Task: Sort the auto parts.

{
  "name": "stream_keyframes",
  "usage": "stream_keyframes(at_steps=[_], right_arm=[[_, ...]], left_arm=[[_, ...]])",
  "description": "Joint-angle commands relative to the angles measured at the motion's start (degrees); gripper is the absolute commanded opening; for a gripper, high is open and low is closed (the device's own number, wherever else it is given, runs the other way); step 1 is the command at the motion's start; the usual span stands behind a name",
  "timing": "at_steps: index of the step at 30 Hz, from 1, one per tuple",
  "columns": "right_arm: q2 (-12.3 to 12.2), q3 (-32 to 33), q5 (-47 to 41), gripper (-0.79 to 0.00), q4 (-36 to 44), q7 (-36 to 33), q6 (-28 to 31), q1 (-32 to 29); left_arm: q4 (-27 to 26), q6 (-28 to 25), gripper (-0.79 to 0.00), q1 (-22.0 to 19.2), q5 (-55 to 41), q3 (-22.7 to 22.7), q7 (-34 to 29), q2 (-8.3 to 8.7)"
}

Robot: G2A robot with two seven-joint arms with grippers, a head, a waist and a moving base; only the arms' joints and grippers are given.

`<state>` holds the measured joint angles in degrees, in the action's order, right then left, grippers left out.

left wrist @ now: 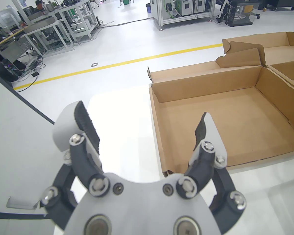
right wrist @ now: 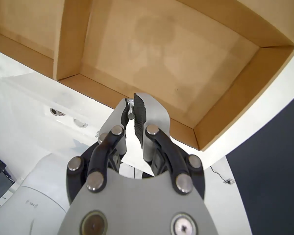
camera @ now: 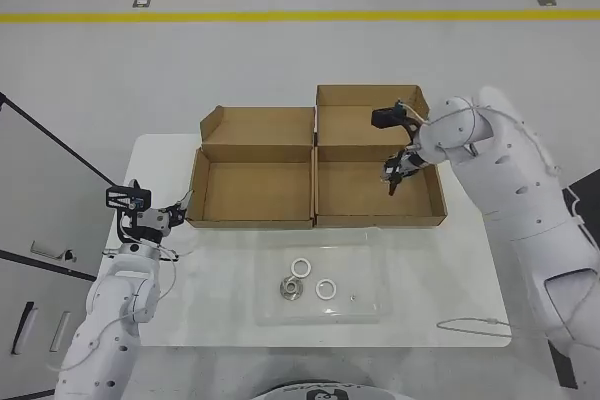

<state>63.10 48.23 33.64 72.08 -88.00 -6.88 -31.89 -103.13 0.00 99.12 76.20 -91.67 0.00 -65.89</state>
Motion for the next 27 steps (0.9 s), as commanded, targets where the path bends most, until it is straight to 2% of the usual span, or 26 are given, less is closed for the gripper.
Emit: stream_keyframes(at_steps=[1,10,27], right_arm=[[0.2,-1.5,0.2,-0.785,-1.8,0.0,0.0,0.7],[1.9,-7.3,1.3,-0.785,-7.6,0.0,-1.0,3.5],[4.1,-10.2,1.9,-0.785,-14.5,1.3,-4.3,3.8]], left_arm=[[0.0,0.0,0.0,0.0,0.0,0.0,0.0,0.0],[0.0,0.0,0.0,0.0,0.0,0.0,0.0,0.0],[0.0,0.0,0.0,0.0,0.0,0.0,0.0,0.0]])
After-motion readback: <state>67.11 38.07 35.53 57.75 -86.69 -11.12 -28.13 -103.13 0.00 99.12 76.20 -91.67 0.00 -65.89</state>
